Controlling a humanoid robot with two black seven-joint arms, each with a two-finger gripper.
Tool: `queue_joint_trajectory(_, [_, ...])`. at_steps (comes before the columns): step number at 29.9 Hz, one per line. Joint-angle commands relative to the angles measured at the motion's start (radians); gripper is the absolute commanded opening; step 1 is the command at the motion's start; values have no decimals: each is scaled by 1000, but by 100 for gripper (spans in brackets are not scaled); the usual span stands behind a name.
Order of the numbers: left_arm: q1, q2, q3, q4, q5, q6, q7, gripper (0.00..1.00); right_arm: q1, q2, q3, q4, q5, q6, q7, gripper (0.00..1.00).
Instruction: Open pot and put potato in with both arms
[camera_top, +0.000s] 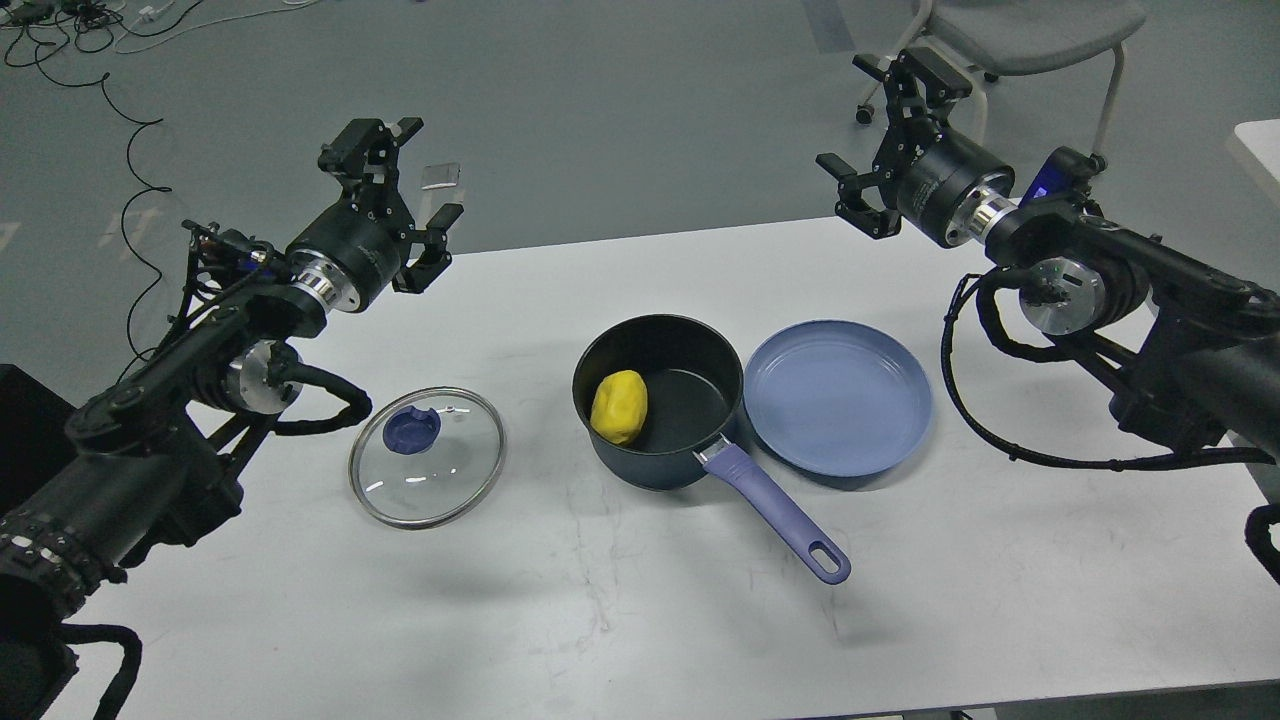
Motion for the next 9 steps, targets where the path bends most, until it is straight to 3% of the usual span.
queue_joint_trajectory(1, [4, 3, 0, 0, -1, -26, -2, 98, -1, 2, 2, 14, 0, 7, 0, 100])
queue_joint_trajectory(9, [24, 3, 0, -1, -1, -31, -2, 98, -3, 4, 23, 31, -1, 7, 3, 100])
